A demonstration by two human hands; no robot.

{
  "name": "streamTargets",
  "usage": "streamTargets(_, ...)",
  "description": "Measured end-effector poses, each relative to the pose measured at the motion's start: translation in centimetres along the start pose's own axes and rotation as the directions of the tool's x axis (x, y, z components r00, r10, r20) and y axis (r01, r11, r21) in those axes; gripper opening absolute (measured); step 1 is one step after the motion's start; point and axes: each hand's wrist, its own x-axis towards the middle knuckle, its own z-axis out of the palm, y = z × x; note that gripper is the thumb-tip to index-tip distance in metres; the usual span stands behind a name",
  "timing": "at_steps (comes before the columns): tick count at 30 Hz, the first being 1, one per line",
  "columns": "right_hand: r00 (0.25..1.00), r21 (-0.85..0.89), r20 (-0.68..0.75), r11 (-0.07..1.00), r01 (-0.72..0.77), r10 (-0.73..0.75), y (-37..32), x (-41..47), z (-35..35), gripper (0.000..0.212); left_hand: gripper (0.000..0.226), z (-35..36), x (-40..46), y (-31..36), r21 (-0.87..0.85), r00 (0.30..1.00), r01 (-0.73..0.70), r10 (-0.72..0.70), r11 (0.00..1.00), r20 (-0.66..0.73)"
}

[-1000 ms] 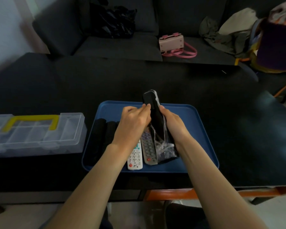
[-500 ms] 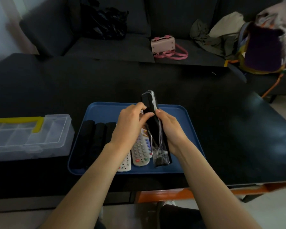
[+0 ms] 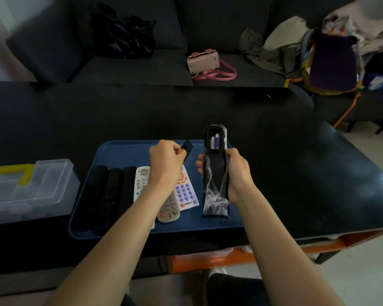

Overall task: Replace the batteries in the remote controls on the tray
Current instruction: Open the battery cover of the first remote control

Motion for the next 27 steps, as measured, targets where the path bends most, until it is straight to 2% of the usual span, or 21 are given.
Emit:
streamTargets(3, 1.000, 0.054, 0.013, 0.998, -0.021, 0.020, -0.2, 0.0, -0.4, 0.043, 0.018, 2.6, 1.3, -0.2, 0.123, 0.988, 0.039, -0.057, 0.992, 0.145)
streamTargets(7, 1.000, 0.017, 0.009, 1.000, -0.026, 0.026, -0.2, 0.0, -0.5, 0.041, 0.019, 4.1, 2.2, -0.2, 0.098, 0.939, 0.072, -0.101, 0.993, 0.328)
streamTargets(10, 1.000, -0.023, -0.009, 0.999, -0.025, 0.025, -0.1, 0.3, -0.5, 0.040, 0.023, 2.9, 1.9, -0.2, 0.115, 0.918, 0.038, -0.080, 0.993, 0.388)
streamTargets(15, 0.999, -0.106, 0.038, 0.994, -0.008, 0.012, 0.1, 0.1, 0.2, 0.038, 0.024, 0.0, 0.9, -1.0, -0.060, 0.967, -0.132, 0.142, 0.989, 0.213)
streamTargets(19, 0.995, -0.228, 0.097, 0.973, 0.029, -0.007, 0.5, -0.1, 1.1, 0.034, 0.034, -0.9, -0.3, -1.2, -0.077, 0.940, -0.328, 0.333, 0.942, 0.074)
streamTargets(21, 0.993, -0.267, 0.112, 0.962, 0.051, -0.021, 0.9, -0.2, 1.5, 0.032, 0.039, -1.0, -0.5, -1.8, -0.029, 0.926, -0.372, 0.373, 0.928, 0.060)
streamTargets(27, 0.982, -0.315, 0.181, 0.942, 0.115, -0.059, 1.7, -0.4, 2.7, 0.035, 0.043, -2.0, 0.0, -3.6, 0.017, 0.922, -0.387, 0.387, 0.922, 0.015)
